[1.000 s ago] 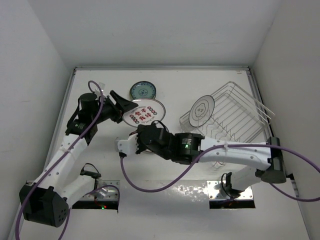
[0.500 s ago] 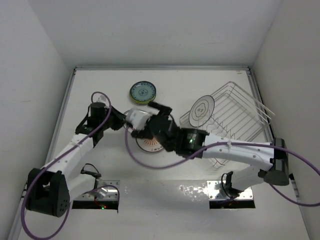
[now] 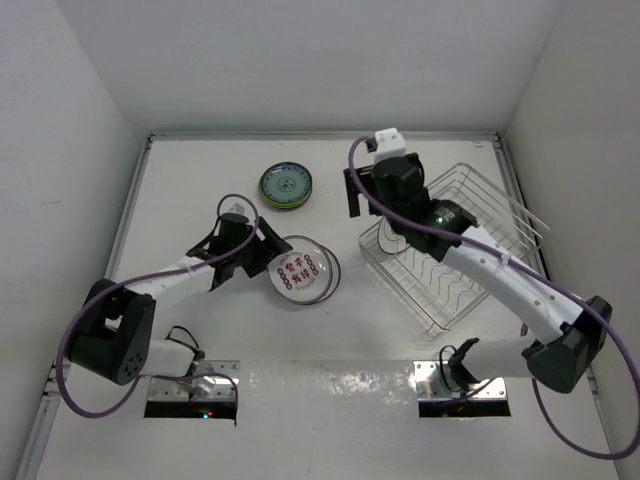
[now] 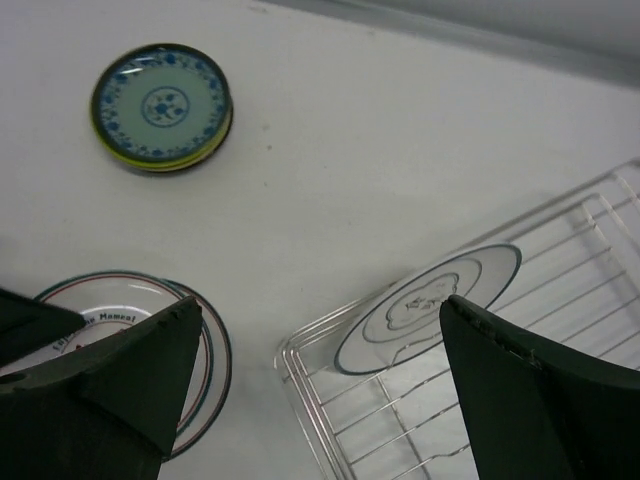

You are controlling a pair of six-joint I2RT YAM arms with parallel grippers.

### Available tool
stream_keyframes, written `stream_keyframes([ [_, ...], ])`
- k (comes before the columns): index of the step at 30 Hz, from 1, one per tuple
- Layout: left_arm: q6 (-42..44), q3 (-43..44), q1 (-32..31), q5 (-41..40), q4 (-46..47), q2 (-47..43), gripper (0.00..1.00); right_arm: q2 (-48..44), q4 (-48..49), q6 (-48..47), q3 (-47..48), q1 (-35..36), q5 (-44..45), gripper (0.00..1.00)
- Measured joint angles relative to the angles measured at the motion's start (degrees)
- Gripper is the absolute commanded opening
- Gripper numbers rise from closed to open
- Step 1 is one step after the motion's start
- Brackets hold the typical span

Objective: Unload the plates from the dish rack

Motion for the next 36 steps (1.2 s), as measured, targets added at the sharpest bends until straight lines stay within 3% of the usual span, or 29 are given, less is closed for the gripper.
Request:
stream_keyframes([
  [2,-0.3,0.2,-0.7,-0.7,-0.2,0.2,0.9,1.3,-1.4,3.7,0.0,-5.2,-3.9,0.99],
  [6,1.4,2.9,-1.9,-2.8,-4.6,0.9,0.99,3.6,-2.9,10.8,-0.5,-11.9,-9.7,0.99],
  [11,6.3,11.4,-2.5,-8.9,-14.6,0.8,1.0,8.4,-5.0,18.4,1.3,-14.8,-11.0,0.99],
  [17,13.7,18.0,-2.6,-15.5,-25.6,-3.0,1.0,13.9,-6.2,26.8,2.5,-15.5,-5.2,0.98],
  [20,17.0,20.2,-2.6,-18.1,-30.8,-6.4,1.0,14.1,-5.7,30.8,1.1,-15.5,-2.4,0.91],
  [24,21.9,22.7,-2.6,-21.4,-35.8,-14.0,1.0,14.1,-4.1,35.9,-2.1,-15.5,1.3,0.64],
  [27,25.1,24.2,-2.6,-23.5,-36.9,-18.3,1.0,14.1,-3.3,39.3,-4.6,-15.5,3.3,0.58],
  [30,26.9,24.3,-2.6,-24.7,-37.1,-19.5,1.0,14.7,-3.2,41.8,-5.4,-15.5,4.6,0.4],
  [31,27.4,24.0,-2.6,-24.9,-37.1,-19.4,1.0,15.0,-3.0,42.5,-5.4,-15.5,5.0,0.28],
  [34,28.0,22.2,-2.6,-24.9,-37.0,-18.1,1.0,15.4,-2.3,44.9,-5.4,-15.4,6.0,0.16],
  [36,28.2,21.1,-2.6,-24.8,-37.0,-17.2,1.0,15.4,-2.4,45.9,-5.4,-15.3,6.8,0.14],
])
